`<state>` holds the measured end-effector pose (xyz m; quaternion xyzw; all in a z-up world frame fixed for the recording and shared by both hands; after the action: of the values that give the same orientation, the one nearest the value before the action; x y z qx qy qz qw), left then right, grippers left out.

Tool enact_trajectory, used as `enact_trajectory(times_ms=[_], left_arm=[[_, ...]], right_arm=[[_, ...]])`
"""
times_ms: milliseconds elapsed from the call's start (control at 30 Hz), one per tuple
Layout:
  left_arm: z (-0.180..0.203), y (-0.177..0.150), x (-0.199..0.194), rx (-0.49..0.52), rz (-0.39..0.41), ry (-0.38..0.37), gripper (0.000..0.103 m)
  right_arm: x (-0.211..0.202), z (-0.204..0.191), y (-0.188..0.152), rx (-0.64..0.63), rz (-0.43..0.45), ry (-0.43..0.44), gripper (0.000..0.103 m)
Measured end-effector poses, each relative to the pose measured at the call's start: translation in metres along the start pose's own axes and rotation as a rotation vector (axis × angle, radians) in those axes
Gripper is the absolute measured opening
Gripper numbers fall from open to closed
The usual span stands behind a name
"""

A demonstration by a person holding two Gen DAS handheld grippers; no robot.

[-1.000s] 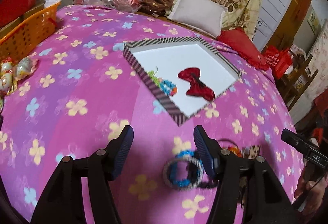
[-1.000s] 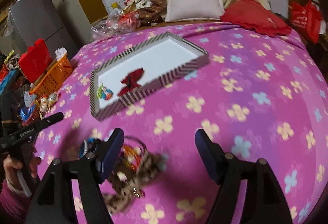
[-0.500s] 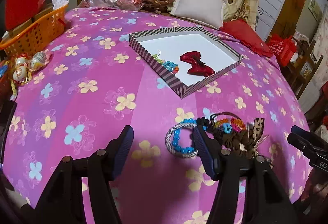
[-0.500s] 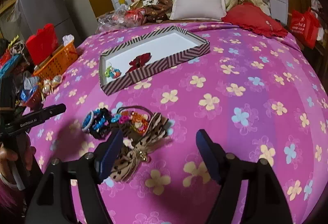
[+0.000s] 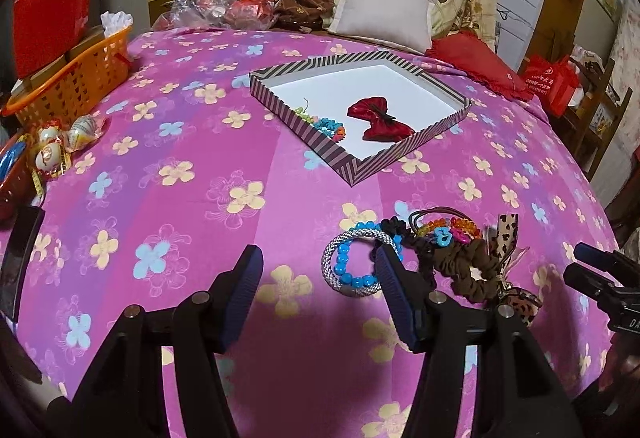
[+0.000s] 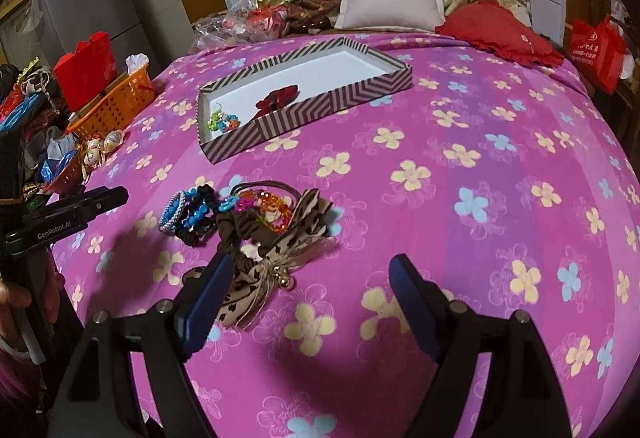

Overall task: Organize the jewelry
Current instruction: 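Move both tools back to the remaining accessory pile, then grasp the grey braided hair tie with the left tool while the right grasps the leopard-print bow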

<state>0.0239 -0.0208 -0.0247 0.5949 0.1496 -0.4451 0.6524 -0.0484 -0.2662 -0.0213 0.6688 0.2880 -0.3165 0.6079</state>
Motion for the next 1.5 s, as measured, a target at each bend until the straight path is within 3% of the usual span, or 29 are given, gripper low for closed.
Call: enact_trajectory(times_ms=[333,933,1167,1333,1400,1500], left_arm=[[-0.001,-0.006,0.001,0.016,-0.01,-0.031,0.041],[0.004,-0.023,0.017,0.053,-0.108,-0.178,0.041],[0.021,-0.031,0.022,0.169,-0.144,-0.255,0.041],[0.028,-0.029,0.029,0.28,-0.132,-0.231,0.041],[0.029,-0.027,0.033,0.304,-0.127,-0.237,0.039],[0.028,-0.025,0.042,0.326,-0.153,-0.247,0.022]], right_arm=[[0.002,-0.003,-0.008,-0.023,-0.016,0.019,0.083],[0.024,-0.03,-0.011,-0.055,-0.057,0.1,0.083],[0.03,-0.032,-0.01,-0.051,-0.073,0.102,0.083],[0.032,-0.031,-0.01,-0.051,-0.077,0.1,0.083],[0.034,-0.03,-0.01,-0.052,-0.081,0.097,0.083],[0.038,-0.029,-0.011,-0.047,-0.092,0.093,0.083]])
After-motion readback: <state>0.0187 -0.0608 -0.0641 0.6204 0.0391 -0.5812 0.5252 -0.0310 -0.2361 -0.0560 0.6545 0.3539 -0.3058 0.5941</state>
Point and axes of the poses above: each gripper's, at about its wrist camera, not at the fingertips, and x roughly the way its jaws point, z to its right, y to its top, the point moved 4 cm from there along x, roughly the way its jaws point, and after that the axes turned 9 degrees about -y, right-handed, at the moved point
